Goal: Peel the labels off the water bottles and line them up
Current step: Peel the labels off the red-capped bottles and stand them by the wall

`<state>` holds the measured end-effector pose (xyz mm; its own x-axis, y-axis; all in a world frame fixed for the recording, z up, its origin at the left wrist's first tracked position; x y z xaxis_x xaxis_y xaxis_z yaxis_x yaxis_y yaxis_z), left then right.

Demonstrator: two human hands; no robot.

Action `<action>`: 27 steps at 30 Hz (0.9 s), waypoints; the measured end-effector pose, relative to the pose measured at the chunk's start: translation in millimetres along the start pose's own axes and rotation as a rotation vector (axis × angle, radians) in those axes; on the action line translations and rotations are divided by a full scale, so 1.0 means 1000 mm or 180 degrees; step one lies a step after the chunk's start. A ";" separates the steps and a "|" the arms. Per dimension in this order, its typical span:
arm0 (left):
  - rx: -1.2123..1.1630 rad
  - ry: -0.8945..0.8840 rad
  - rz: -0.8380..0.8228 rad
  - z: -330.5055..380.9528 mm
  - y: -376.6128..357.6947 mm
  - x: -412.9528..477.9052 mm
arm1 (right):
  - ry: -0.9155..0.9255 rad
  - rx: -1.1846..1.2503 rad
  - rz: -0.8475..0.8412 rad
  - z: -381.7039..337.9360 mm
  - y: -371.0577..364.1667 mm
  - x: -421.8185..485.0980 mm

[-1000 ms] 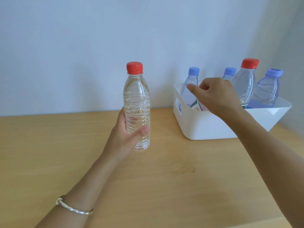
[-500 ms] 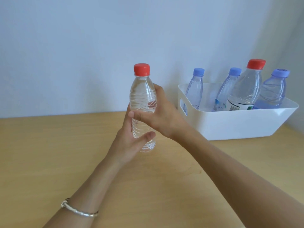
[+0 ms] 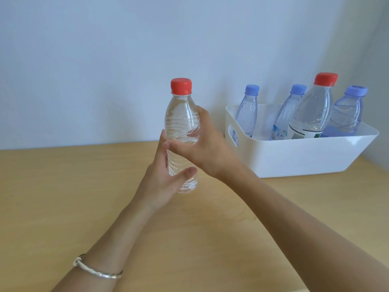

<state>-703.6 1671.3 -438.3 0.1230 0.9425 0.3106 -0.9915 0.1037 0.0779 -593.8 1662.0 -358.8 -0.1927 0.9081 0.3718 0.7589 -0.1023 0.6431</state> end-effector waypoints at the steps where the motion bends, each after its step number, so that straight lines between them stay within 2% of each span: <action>1: 0.0009 -0.0007 0.0015 0.000 0.001 0.000 | 0.0001 0.0001 0.0002 0.000 0.000 0.000; 10: 0.0540 -0.0034 0.0404 0.008 0.006 -0.003 | -0.0008 0.0142 0.0137 0.006 -0.009 0.009; 23: 0.0582 -0.0270 0.0737 0.004 0.044 0.049 | -0.0063 0.0600 0.0174 0.016 -0.059 0.066; 27: 0.0671 -0.0228 0.0883 -0.007 0.054 0.067 | -0.0055 0.0431 0.0427 0.022 -0.067 0.092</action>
<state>-748.8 1742.6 -420.3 -0.1399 0.9002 0.4123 -0.9582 -0.2281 0.1728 -648.5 1761.3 -382.2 -0.0743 0.8970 0.4357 0.8541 -0.1683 0.4921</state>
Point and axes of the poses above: each hand's wrist, its own x-axis towards the middle knuckle, its own y-axis out of the back of the hand, z = x × y, the point moved 9 cm from there along x, towards the middle knuckle, and after that the axes turned 13 degrees about -x, right-handed, at the moved point
